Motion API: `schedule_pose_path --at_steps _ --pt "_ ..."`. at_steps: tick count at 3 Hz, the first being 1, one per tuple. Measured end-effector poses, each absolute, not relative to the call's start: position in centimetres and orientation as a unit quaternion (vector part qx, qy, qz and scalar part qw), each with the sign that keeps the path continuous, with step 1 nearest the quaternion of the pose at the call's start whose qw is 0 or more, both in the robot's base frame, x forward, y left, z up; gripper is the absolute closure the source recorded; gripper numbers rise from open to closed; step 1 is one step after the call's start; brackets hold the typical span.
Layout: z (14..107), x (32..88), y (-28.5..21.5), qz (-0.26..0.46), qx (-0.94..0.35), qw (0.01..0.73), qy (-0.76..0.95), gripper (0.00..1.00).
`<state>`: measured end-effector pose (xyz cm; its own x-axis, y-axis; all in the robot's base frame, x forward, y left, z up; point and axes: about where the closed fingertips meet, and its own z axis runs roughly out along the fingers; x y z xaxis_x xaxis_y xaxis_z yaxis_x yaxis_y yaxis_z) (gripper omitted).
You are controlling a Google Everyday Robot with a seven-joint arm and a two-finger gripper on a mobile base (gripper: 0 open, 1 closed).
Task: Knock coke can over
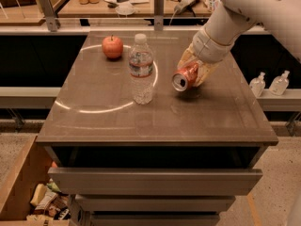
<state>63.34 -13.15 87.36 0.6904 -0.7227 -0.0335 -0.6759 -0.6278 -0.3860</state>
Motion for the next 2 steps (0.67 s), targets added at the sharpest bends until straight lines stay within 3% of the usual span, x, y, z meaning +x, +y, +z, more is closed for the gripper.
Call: schedule_pose_path --at_steps 1,2 --pt "87.21 63.07 -12.87 -0.066 -0.898 0.189 0.391 0.15" --pt "87.35 62.95 -12.65 -0.060 -0.894 0.195 0.400 0.00"
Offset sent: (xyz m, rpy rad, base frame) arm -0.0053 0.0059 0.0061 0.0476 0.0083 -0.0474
